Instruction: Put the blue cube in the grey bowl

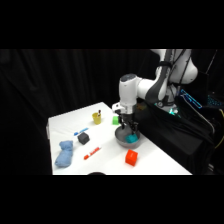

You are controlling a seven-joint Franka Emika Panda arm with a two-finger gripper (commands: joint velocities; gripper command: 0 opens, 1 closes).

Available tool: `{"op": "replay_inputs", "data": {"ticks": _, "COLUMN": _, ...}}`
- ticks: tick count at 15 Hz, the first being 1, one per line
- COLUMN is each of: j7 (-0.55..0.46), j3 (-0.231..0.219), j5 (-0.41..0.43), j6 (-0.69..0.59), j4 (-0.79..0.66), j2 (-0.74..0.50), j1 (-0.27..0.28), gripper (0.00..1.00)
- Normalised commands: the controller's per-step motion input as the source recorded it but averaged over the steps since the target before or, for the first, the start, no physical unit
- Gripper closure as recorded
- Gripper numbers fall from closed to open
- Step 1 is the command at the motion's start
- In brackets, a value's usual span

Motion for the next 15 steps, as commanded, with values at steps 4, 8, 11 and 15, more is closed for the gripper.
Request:
{"op": "replay_inputs", "data": {"ticks": 4, "j7": -0.01, "j3": 0.027, "j5": 0.024, "j6": -0.25, "j4": 0.08, "j2": -0.19, "j1": -0.008, "gripper": 0.00}}
{"op": "replay_inputs", "data": {"ticks": 8, "j7": 0.13, "j3": 0.010, "j5": -0.087, "j6": -0.58, "j4": 0.09, "j2": -0.41, "j1": 0.040, "gripper": 0.00}}
{"op": "replay_inputs", "data": {"ticks": 11, "j7": 0.14, "j3": 0.018, "j5": -0.098, "j6": -0.67, "j4": 0.15, "j2": -0.44, "j1": 0.055, "gripper": 0.00}}
{"op": "replay_inputs", "data": {"ticks": 15, "j7": 0.10, "j3": 0.003, "j5": -0.063, "j6": -0.55, "j4": 0.24, "j2": -0.32, "j1": 0.039, "gripper": 0.00}}
